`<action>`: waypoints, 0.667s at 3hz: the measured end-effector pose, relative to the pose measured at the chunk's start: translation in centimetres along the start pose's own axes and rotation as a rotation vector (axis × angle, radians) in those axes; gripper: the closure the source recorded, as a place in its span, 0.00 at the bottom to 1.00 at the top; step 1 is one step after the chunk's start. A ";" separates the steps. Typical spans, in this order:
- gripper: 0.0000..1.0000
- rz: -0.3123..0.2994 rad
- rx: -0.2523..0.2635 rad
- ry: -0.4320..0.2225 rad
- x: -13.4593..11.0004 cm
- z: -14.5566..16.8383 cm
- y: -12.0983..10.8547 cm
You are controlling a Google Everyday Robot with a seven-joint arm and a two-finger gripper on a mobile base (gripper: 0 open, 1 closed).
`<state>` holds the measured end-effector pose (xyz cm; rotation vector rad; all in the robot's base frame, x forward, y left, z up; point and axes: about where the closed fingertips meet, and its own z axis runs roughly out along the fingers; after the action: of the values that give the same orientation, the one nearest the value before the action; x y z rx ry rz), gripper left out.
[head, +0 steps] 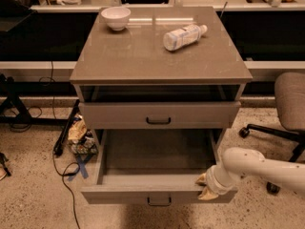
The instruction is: Open middle drawer
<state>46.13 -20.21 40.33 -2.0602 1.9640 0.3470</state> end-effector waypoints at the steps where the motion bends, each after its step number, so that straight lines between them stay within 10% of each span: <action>1: 1.00 0.000 0.000 0.000 0.0 0.0 0.0; 2: 1.00 0.031 0.024 -0.021 0.9 -0.5 2.8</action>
Offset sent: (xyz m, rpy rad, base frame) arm -0.1905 -0.0888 0.0128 0.1590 -0.0856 -0.2646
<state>43.41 -21.36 40.44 -2.0054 1.9797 0.3476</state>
